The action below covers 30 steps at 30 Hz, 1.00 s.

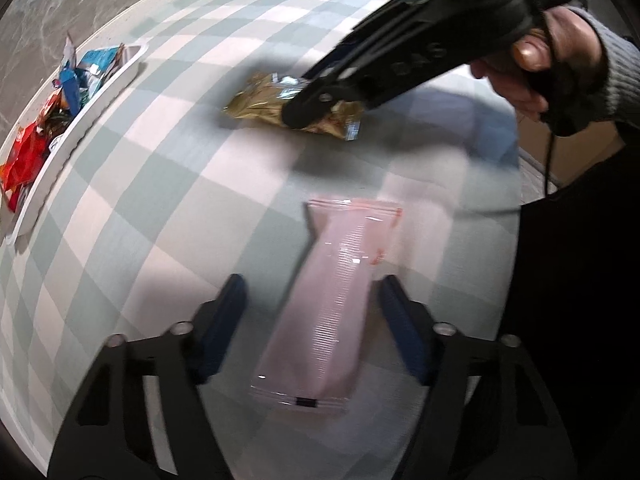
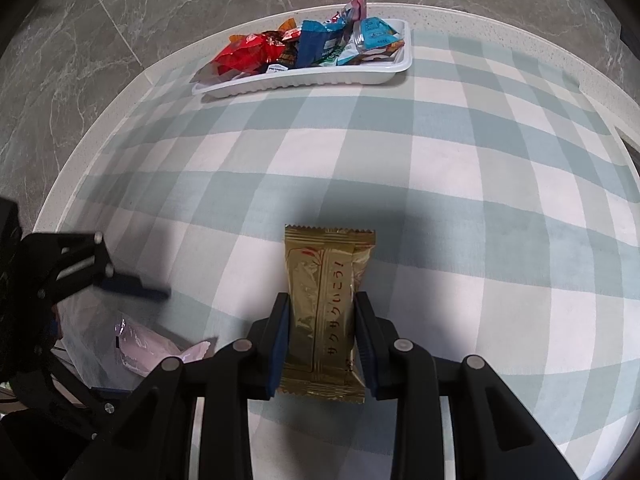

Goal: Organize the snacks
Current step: 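Close the left tool on the pale pink wrapped bar, then carry the pink bar and gold packet over the tray and lower them in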

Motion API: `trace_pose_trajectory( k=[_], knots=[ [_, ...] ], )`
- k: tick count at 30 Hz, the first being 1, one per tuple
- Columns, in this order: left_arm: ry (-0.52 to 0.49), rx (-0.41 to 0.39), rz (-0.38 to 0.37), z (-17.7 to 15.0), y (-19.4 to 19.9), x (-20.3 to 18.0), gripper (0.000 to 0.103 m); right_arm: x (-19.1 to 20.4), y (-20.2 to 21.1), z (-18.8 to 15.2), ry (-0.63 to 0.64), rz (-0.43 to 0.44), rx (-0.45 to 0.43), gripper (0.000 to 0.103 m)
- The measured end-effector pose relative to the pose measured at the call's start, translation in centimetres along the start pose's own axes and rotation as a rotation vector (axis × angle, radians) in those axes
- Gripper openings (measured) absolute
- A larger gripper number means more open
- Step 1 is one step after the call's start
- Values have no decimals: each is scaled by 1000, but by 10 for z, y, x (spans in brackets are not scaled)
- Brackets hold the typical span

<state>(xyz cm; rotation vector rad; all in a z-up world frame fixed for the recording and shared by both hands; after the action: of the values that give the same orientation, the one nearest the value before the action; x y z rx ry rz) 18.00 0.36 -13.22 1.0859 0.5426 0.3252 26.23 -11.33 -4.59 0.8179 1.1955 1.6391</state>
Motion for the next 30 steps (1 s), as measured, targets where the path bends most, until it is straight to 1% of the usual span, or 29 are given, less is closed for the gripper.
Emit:
trace_pose_trajectory(
  k=[1, 2, 3, 4, 8, 12, 18, 23, 30],
  knots=[
    [-4, -1, -1, 0, 1, -2, 50, 0, 0, 0, -1, 0, 0, 34],
    [-5, -4, -2, 0, 2, -4, 38, 0, 0, 0, -1, 0, 0, 34],
    [-1, -11, 0, 1, 3, -6, 34, 0, 0, 0, 0, 0, 0, 34],
    [1, -14, 2, 1, 3, -6, 30, 0, 0, 0, 2, 0, 0, 34],
    [45, -35, 0, 1, 5, -5, 25, 0, 0, 1, 1, 4, 0, 34],
    [97, -61, -16, 2, 6, 1, 23, -4, -1, 3, -21, 37, 10, 34],
    [168, -95, -27, 0, 12, 12, 23, -7, 1, 2, -51, 60, 1, 33],
    [211, -117, 8, 3, 20, 24, 23, -8, 5, 4, -64, 74, -6, 33],
    [270, -152, 60, 11, 35, 46, 23, -8, 14, 14, -72, 89, -30, 33]
  ],
)
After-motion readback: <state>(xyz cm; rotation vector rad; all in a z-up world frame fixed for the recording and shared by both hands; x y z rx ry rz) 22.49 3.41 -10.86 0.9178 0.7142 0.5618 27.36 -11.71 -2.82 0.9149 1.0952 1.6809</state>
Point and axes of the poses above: each gripper's, at about its wrist camera, not at the fingertips, and y roughly against the way its jaws point, x to its left, z to its top, the point moved 2 cm from there along -y, roughly the way its jaws point, and after that the axes turned 15 degrees about -z, right-handed, at the moved point
